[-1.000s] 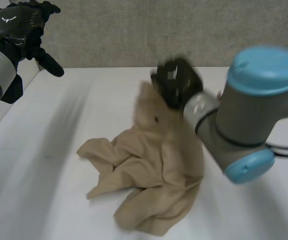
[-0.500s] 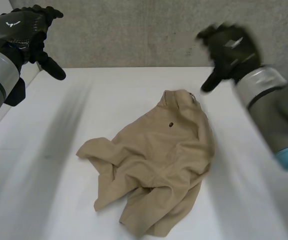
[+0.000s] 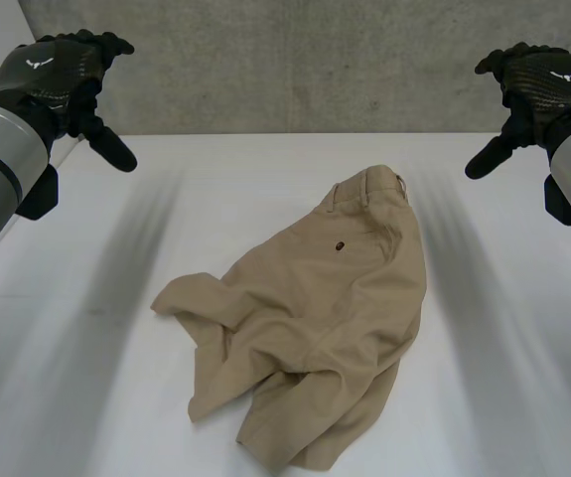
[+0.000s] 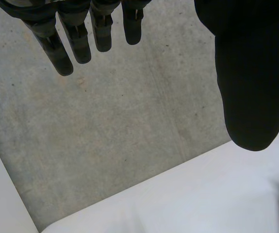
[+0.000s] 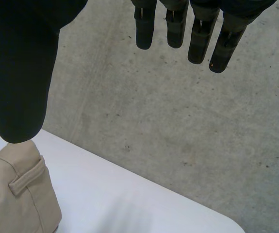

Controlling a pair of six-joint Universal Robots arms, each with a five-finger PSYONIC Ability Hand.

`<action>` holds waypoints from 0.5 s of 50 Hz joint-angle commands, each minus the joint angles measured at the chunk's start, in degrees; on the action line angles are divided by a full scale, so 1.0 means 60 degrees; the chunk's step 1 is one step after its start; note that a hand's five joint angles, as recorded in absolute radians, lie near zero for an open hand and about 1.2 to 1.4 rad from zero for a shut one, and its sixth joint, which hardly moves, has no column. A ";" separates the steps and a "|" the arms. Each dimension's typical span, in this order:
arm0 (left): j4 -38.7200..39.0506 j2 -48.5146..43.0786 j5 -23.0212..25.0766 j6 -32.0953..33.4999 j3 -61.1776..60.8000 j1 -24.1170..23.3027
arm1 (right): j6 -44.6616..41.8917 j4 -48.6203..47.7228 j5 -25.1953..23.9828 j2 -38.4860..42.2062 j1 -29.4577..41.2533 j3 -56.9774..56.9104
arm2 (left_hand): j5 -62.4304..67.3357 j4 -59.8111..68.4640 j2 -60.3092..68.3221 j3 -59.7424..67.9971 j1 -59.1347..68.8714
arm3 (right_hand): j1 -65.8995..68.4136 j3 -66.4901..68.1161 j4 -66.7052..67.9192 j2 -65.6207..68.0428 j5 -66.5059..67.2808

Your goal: Fold the shorts.

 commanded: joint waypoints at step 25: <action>-0.0151 -0.0764 0.0043 0.0133 -0.1410 -0.0060 | -0.6780 -0.0099 -0.2754 0.1525 0.0118 0.0049 | -0.0235 -0.0069 -0.0054 -0.0149 0.0223 | -0.0279 -0.0380 -0.0579 -0.0448 -0.0676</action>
